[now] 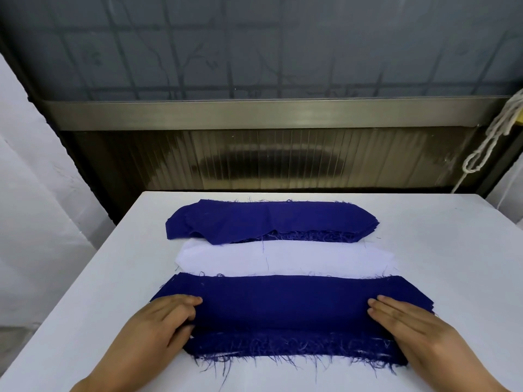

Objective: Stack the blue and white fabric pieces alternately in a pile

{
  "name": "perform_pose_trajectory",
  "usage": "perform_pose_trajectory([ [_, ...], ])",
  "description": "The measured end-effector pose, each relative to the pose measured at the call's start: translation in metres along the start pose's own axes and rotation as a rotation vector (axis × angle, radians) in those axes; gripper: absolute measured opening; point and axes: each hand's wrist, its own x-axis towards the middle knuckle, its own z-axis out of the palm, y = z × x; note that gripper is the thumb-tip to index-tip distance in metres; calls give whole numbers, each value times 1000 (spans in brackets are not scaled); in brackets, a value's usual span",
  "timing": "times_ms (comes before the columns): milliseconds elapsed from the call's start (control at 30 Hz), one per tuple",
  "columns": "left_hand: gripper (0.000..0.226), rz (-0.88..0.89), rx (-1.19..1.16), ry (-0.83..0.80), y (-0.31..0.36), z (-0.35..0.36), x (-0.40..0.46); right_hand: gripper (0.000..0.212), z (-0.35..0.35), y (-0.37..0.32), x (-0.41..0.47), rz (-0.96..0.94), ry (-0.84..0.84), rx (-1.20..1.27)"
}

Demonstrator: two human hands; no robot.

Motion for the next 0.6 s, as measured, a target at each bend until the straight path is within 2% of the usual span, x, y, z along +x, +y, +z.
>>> perform_pose_trajectory([
  [100, 29, -1, -6, -20, 0, -1, -1, 43, -3, 0, 0, 10, -32, 66],
  [200, 16, -1, -3, -69, 0, -6, 2, 51, -12, 1, 0, 42, -128, 112],
  [267, 18, 12, 6, -129, -1, -12, 8, 52, -19, 0, 3, 85, -156, 132],
  [333, 25, -17, 25, -188, 2, -19, 21, 47, -20, -3, 11, 146, -114, 157],
  [467, 37, -49, 110, -173, 26, -4, 66, 13, -4, -15, 47, 187, -83, 206],
  [600, 31, -80, 108, -164, 56, 39, 107, 17, 23, -29, 86, 321, -199, 260],
])
